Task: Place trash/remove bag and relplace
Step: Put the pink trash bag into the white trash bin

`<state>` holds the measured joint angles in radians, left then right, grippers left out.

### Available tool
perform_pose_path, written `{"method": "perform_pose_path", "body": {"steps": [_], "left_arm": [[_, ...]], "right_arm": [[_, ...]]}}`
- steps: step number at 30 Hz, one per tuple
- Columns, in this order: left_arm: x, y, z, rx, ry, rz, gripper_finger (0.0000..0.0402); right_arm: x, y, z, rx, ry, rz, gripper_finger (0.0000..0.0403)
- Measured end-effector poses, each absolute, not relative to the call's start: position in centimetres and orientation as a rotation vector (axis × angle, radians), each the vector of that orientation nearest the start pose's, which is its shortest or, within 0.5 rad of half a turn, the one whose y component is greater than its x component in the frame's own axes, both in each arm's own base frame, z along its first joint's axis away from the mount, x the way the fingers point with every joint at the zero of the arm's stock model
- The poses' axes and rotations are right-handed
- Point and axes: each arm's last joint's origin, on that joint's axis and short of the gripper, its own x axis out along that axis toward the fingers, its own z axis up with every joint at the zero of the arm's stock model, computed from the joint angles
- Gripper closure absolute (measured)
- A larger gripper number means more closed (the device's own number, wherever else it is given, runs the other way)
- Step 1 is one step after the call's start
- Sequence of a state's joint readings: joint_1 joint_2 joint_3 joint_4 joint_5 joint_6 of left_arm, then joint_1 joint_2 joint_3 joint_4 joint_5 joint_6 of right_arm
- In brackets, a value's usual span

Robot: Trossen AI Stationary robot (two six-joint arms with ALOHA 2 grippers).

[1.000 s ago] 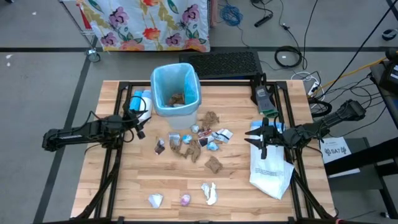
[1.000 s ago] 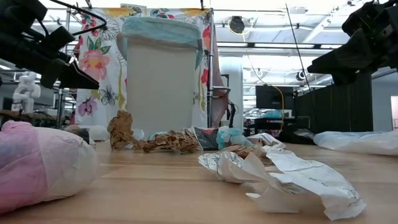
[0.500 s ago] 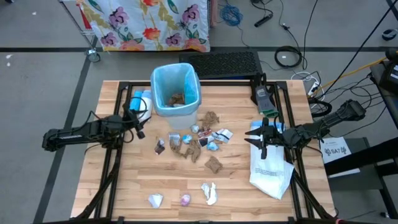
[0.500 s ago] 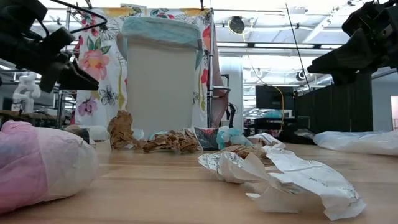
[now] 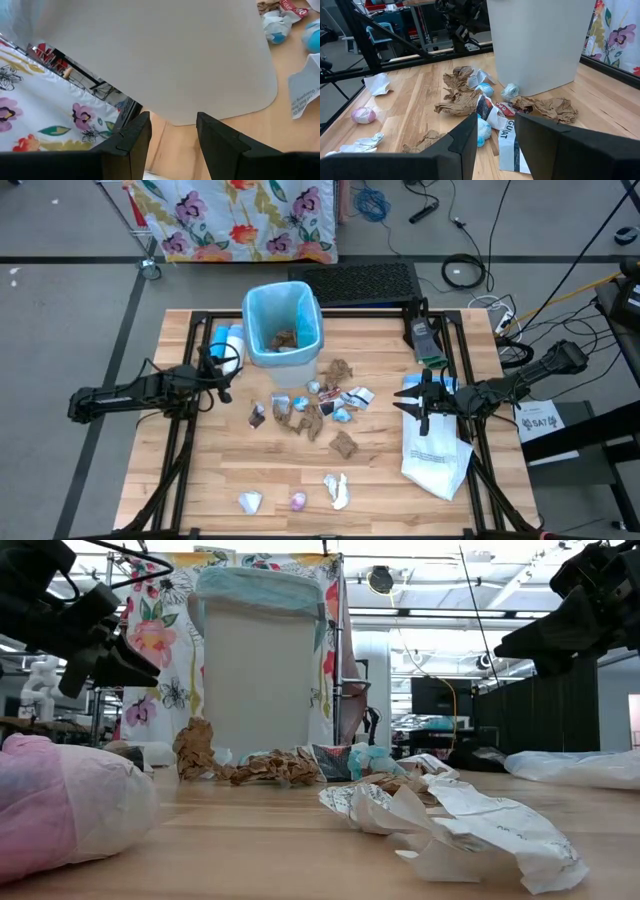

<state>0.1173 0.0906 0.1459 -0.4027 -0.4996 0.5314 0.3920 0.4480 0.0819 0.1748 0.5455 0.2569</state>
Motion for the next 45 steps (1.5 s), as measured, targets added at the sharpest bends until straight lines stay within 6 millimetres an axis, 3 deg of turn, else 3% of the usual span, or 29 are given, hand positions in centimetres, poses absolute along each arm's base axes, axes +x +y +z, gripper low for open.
{"method": "perform_pose_path", "body": {"steps": [4, 10, 15, 24, 31, 38, 45], "left_arm": [[8.5, 2.1, 16.9, 0.523, 0.462, 0.416, 0.0238], [8.8, 1.6, 16.9, 0.125, 0.361, 0.304, 0.0238], [8.8, 1.5, 16.8, -0.224, 0.308, 0.33, 0.0238], [8.8, 1.5, 16.8, -0.597, 0.244, 0.387, 0.0238], [8.8, 1.4, 16.9, -0.746, 0.229, 0.372, 0.0238], [8.9, 0.8, 17.4, -0.777, 0.283, 0.157, 0.0238], [8.0, 0.6, 21.7, -0.682, 0.236, 0.119, 0.0238]], "right_arm": [[11.9, 3.3, 16.9, 0.169, 0.15, -0.174, 0.028], [11.9, 3.3, 16.9, 0.169, 0.15, -0.174, 0.028], [12.0, 3.3, 16.9, 0.169, 0.149, -0.174, 0.028], [12.0, 3.3, 16.9, 0.169, 0.15, -0.174, 0.028], [11.9, 3.3, 16.9, 0.169, 0.15, -0.174, 0.028], [12.0, 3.3, 16.9, 0.169, 0.15, -0.174, 0.028], [11.9, 3.3, 16.9, 0.169, 0.15, -0.174, 0.028]]}}
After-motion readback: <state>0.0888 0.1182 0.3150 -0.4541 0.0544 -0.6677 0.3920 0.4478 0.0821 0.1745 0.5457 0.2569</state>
